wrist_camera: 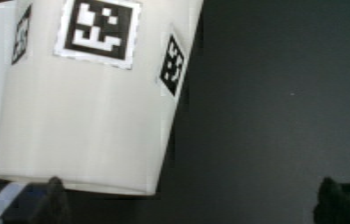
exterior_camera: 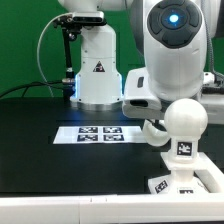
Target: Assemble lamp
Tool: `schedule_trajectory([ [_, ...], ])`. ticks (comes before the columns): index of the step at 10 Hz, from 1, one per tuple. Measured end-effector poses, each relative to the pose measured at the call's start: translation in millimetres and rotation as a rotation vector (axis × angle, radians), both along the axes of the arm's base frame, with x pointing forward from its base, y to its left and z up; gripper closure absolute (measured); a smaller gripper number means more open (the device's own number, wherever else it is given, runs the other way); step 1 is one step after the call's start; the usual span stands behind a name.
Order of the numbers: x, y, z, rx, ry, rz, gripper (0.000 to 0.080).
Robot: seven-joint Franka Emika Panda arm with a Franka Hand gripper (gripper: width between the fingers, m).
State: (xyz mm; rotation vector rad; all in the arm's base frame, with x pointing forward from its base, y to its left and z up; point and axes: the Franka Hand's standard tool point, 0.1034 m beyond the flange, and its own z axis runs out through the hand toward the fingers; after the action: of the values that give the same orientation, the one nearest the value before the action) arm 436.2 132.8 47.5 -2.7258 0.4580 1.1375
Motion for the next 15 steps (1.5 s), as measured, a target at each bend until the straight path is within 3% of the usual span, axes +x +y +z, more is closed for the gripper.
schedule_trajectory([
  [6, -5.7, -11.2, -13.1, 0.000, 0.038, -0.050, 0.0100],
  [12, -9.3, -9.8, -13.7, -0.023, 0.061, -0.073, 0.0100],
  [15, -19.8, -4.6, -24.9, -0.012, 0.114, -0.152, 0.0100],
])
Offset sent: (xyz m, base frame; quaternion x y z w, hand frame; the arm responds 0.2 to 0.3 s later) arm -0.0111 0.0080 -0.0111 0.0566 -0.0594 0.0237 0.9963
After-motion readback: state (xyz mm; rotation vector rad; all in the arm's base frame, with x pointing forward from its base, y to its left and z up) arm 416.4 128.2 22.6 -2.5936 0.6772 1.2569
